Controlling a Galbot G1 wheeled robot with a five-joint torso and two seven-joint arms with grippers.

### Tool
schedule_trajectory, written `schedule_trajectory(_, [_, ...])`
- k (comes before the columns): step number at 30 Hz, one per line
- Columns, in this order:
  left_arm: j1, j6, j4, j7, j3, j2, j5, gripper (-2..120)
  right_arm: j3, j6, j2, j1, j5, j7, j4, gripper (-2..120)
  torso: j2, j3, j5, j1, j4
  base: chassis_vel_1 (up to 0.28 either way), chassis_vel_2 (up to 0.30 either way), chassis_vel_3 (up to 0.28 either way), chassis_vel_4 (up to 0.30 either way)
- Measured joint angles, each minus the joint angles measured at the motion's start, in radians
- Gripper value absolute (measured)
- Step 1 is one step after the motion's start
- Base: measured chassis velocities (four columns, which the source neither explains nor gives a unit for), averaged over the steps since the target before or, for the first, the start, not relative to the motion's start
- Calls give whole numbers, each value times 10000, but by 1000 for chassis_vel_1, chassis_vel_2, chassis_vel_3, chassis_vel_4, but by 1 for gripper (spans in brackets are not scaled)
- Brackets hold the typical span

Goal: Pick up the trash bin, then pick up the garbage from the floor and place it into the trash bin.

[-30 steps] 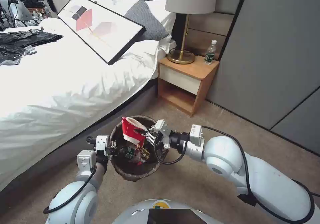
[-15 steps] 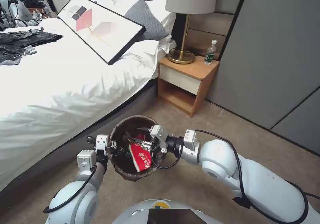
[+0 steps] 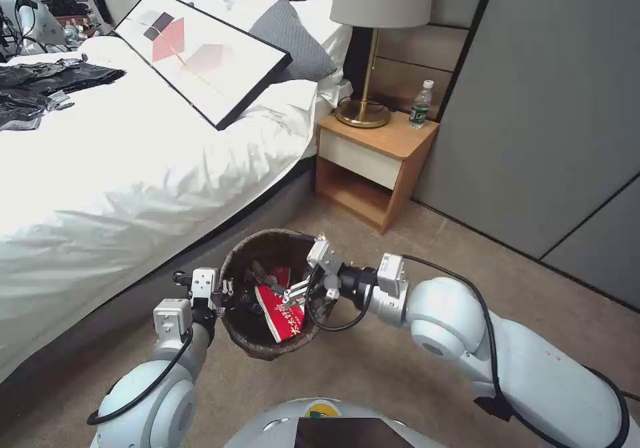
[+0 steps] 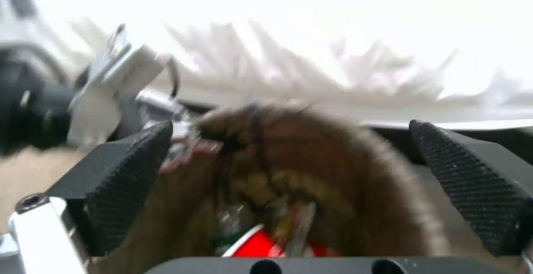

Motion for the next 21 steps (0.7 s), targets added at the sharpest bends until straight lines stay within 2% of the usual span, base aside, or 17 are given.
schedule_trajectory(4, [-9, 0, 0, 5, -10, 5, -6, 2, 735, 491, -119, -361, 341, 416, 247, 100, 0, 0, 0, 0, -1, 0, 0, 0, 0])
schedule_trajectory(12, [-26, -4, 0, 12, 0, 4, -9, 2, 1490, 1139, -294, -986, 631, 1434, 688, 100, 0, 0, 0, 0, -1, 0, 0, 0, 0])
schedule_trajectory(21, [-17, -10, 0, 16, -92, 13, -55, 2, 3455, 1851, 261, -2648, 373, 2357, 555, 100, 0, 0, 0, 0, -1, 0, 0, 0, 0])
